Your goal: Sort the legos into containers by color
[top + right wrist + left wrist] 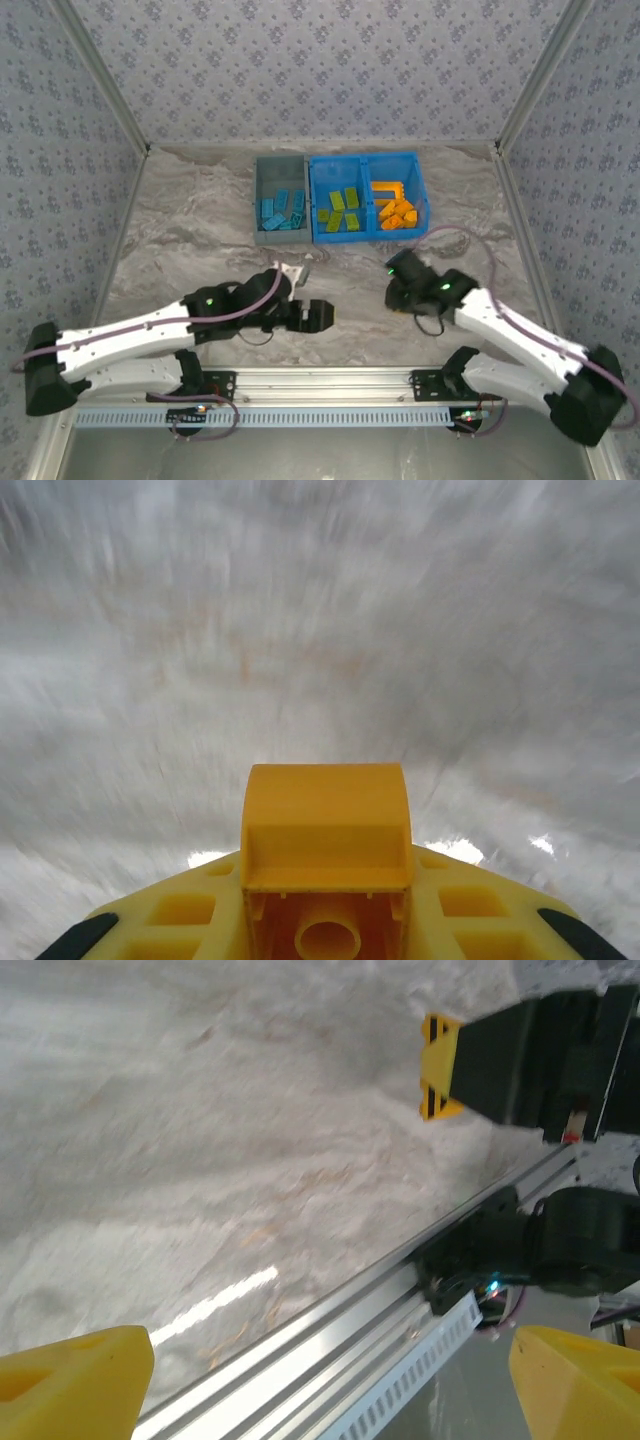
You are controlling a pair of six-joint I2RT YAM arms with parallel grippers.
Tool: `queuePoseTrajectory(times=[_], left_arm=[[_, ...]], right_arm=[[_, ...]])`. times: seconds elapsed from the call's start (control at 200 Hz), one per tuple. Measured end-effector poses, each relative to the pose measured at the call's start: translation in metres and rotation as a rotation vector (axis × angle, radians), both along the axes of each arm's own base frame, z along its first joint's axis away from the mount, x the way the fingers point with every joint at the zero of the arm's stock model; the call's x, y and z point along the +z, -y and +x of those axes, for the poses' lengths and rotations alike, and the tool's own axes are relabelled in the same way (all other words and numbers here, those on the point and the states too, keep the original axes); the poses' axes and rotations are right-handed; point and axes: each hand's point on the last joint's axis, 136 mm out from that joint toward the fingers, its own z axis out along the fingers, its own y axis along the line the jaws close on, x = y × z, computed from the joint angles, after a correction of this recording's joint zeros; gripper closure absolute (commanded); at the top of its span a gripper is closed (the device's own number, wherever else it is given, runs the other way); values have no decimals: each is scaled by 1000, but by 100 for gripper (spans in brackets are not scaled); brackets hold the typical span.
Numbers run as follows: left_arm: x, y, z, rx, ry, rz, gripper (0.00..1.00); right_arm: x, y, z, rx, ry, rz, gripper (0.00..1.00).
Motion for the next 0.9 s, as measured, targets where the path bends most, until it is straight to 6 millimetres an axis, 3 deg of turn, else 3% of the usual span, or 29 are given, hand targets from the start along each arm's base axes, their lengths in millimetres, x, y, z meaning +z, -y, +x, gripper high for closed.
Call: queuePoseTrajectory(times=[0.125,0.215,0.305,0.405,0.545,0.715,0.899], left_arm=[[41,25,26,31,125,11,8],[66,37,44,58,211,25,8],[85,53,61,73,274,60,8],[95,73,77,81,313,89,8],[83,83,85,71,317,134,8],[78,83,85,65,312,154,9],[78,82,85,60,318,157,9]], right_arm=[[39,30,49,-99,85,58,77],[54,34,89,-91,106,93,79],[54,28,135,-45,87,101,79],[53,16,184,6,84,122,79],[41,8,241,28,71,166,79],[9,7,282,20,10,216,78],[-25,-1,286,9,-81,262,76]])
